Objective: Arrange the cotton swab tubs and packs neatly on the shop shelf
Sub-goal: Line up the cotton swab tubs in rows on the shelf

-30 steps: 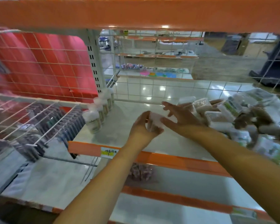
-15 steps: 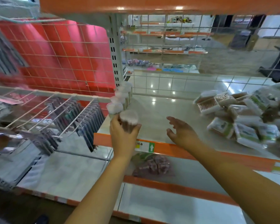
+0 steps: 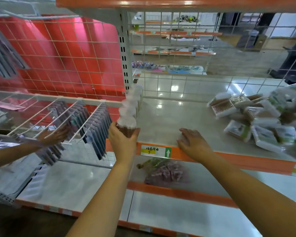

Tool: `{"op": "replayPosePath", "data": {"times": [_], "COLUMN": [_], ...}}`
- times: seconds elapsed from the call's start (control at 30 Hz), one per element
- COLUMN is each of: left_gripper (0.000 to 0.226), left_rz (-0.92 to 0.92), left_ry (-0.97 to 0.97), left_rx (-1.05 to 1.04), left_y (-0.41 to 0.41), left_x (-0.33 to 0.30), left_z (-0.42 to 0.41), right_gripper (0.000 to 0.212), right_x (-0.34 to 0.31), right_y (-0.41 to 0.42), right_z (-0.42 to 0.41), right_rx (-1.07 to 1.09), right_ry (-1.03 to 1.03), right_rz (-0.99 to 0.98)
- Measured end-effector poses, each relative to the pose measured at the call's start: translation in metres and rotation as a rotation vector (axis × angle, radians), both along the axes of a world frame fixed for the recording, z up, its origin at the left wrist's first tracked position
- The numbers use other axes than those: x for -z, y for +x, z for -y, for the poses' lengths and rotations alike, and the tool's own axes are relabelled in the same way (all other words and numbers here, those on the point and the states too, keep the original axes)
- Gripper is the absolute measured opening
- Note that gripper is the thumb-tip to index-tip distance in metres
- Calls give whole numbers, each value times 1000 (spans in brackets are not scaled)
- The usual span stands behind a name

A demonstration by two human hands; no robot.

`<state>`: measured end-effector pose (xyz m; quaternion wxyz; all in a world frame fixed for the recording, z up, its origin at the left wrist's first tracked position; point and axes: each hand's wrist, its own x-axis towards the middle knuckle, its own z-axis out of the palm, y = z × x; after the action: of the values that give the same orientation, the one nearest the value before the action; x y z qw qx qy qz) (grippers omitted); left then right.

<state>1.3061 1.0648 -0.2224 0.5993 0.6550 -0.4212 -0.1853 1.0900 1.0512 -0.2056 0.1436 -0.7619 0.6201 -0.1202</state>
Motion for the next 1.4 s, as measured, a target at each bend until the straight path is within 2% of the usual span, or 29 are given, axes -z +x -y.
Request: {"op": "replayPosePath", "data": {"times": [0.27, 0.77, 1.07, 1.23, 1.4], "left_gripper": [76, 75, 99, 94, 83], "left_rz": [22, -2, -21, -46, -15], "left_ry": [-3, -15, 8, -7, 8], "left_rx": [-63, -60, 62, 227, 274], "left_y": [6, 11, 20, 21, 16], "left_x": [-1, 0, -4, -14, -17], "left_z": [3, 0, 2, 1, -1], "right_gripper": [49, 48, 48, 48, 49], "right_x": [0, 2, 0, 1, 0], "right_y": [0, 2, 3, 3, 4], "right_z": [-2, -2, -3, -3, -3], "right_rx": [-1, 13, 24, 29, 33], "right_ry": [6, -19, -18, -23, -18], "right_rz": [-23, -26, -13, -9, 1]}}
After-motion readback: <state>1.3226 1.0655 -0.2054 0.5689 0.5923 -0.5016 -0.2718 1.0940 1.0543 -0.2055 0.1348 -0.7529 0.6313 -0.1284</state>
